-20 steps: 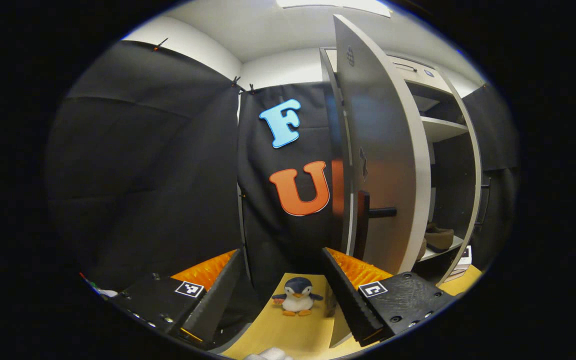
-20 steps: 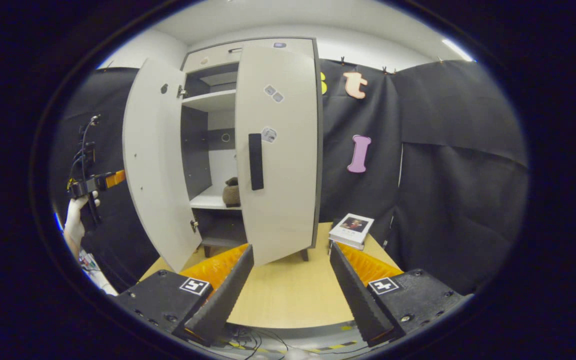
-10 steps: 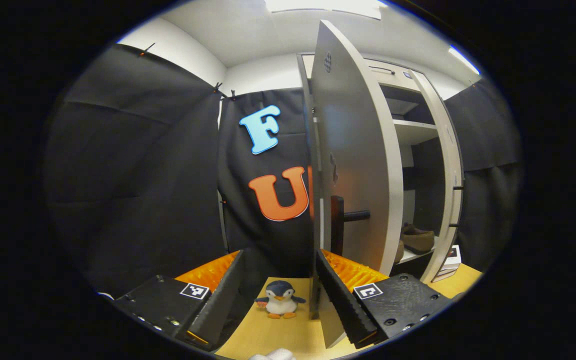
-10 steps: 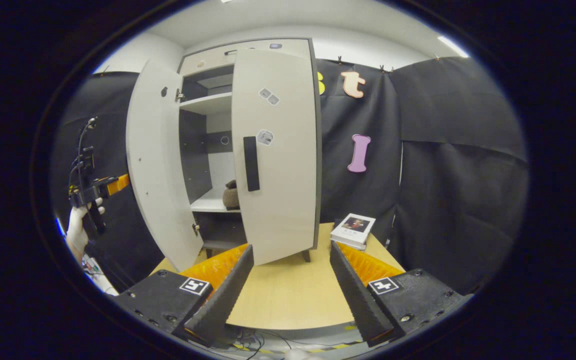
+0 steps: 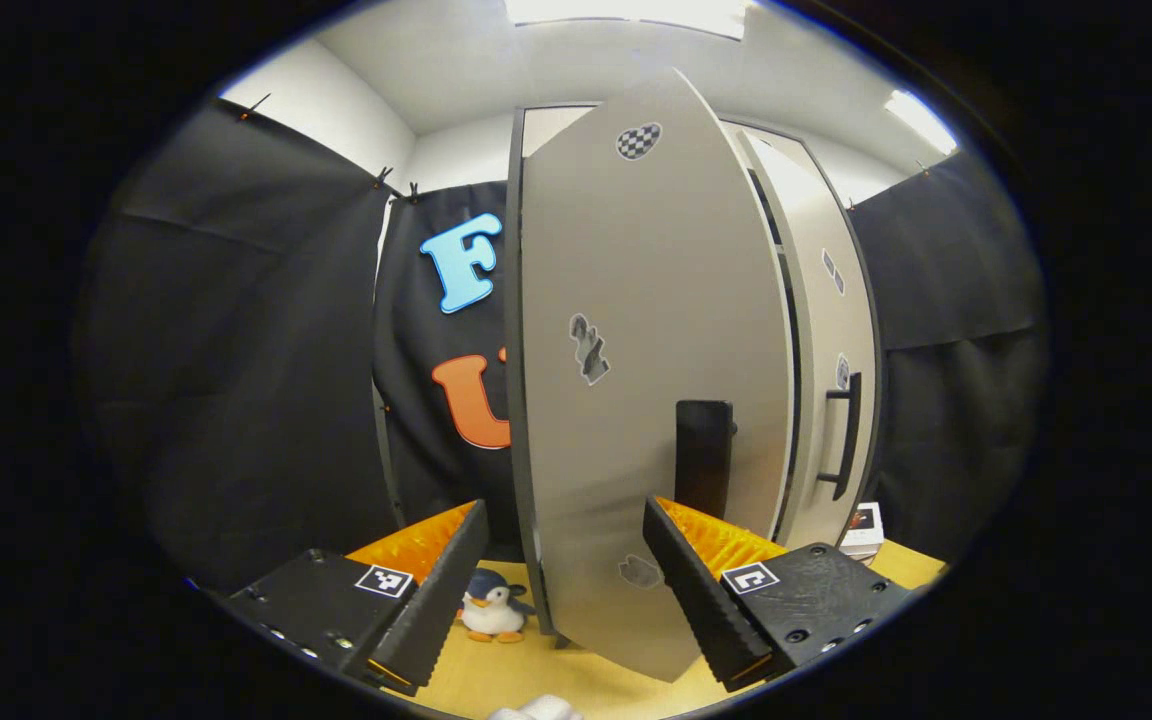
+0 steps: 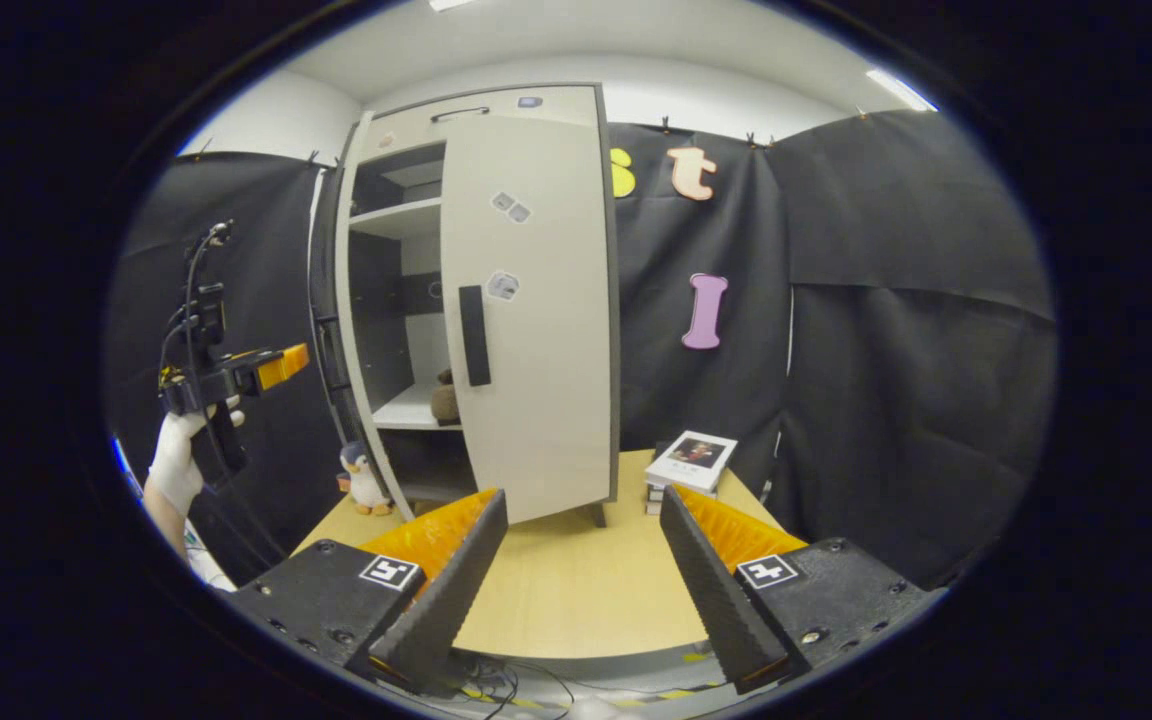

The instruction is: Grab one shoe with the right hand and put it into the shoe cabinet, grab the other shoe with the left hand and put it into the shoe cabinet; then close the right door with the right hand and the left door with the left hand.

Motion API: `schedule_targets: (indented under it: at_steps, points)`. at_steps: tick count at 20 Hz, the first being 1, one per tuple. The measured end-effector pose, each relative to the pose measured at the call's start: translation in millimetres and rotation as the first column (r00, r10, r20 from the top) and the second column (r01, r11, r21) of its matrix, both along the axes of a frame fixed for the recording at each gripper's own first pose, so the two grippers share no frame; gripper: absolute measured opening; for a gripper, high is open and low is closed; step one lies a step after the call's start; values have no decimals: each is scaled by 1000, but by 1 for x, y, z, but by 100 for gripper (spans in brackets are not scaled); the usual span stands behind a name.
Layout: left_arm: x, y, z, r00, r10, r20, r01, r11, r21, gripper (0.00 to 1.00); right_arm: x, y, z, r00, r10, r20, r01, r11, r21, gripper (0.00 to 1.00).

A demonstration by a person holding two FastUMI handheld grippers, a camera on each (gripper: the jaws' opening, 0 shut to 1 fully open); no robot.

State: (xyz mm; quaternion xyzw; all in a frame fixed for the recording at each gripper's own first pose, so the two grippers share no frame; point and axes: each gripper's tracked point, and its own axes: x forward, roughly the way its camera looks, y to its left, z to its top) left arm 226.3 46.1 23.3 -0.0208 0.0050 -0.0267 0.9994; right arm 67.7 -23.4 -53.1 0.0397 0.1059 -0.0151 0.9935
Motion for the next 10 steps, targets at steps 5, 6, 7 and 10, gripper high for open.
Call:
schedule_targets:
  at_steps: [5, 6, 7, 10]
  points:
    - [-47, -24, 11, 1000, 25, -14, -24, 1000, 5, 96, 1, -30, 19, 999, 23, 41, -23, 1000, 6, 100]
    - [-62, -31, 11, 999, 29, -24, -29, 1000, -1, 97, 1, -36, 23, 998, 37, 47, -37, 999, 12, 100]
    - [-77, -38, 12, 999, 35, -36, -36, 999, -6, 97, 0, -42, 28, 997, 54, 53, -55, 998, 17, 100]
    - [-121, -59, 15, 997, 57, -58, -58, 998, -9, 97, -2, -60, 43, 991, 100, 86, -101, 995, 14, 100]
